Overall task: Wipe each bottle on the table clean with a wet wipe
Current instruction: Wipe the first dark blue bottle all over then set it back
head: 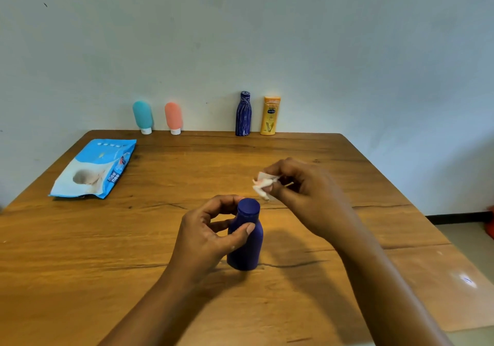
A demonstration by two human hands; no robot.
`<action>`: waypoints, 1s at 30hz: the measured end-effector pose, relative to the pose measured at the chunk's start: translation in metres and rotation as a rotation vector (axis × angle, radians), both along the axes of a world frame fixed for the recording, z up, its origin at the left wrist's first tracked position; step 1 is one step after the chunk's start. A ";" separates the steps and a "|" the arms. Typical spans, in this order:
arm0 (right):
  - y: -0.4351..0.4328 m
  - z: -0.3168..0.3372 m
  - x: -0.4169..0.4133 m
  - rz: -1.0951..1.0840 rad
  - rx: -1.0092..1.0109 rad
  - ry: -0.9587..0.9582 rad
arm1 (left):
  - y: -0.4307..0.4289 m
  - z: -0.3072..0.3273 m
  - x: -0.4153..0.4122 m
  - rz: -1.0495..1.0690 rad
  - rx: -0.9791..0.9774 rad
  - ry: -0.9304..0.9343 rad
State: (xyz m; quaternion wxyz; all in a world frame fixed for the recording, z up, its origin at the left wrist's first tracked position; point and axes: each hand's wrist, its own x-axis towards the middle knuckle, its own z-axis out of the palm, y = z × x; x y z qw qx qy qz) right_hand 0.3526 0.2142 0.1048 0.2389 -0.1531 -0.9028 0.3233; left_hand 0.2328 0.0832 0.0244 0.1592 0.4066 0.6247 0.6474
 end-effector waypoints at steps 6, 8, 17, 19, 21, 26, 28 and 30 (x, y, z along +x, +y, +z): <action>-0.019 -0.004 -0.006 0.122 0.189 -0.054 | -0.001 0.000 0.002 -0.019 0.004 0.040; -0.008 0.000 0.006 0.148 0.204 -0.109 | -0.001 0.001 0.003 -0.010 0.002 0.035; -0.021 -0.004 -0.011 0.134 0.125 -0.028 | -0.001 0.001 0.001 -0.012 0.008 0.029; -0.019 -0.006 -0.004 0.166 0.143 -0.029 | -0.001 0.002 0.001 -0.019 0.004 0.050; -0.007 -0.005 0.008 0.165 0.206 -0.093 | 0.000 0.002 0.001 -0.006 0.006 0.051; 0.022 -0.015 0.023 -0.091 0.121 -0.004 | -0.003 0.004 -0.008 0.016 -0.013 0.057; 0.019 -0.021 0.020 -0.129 0.025 0.152 | -0.009 0.008 -0.015 0.011 -0.022 0.064; 0.012 -0.026 0.015 -0.124 -0.020 0.223 | -0.018 0.015 -0.027 0.029 -0.064 0.076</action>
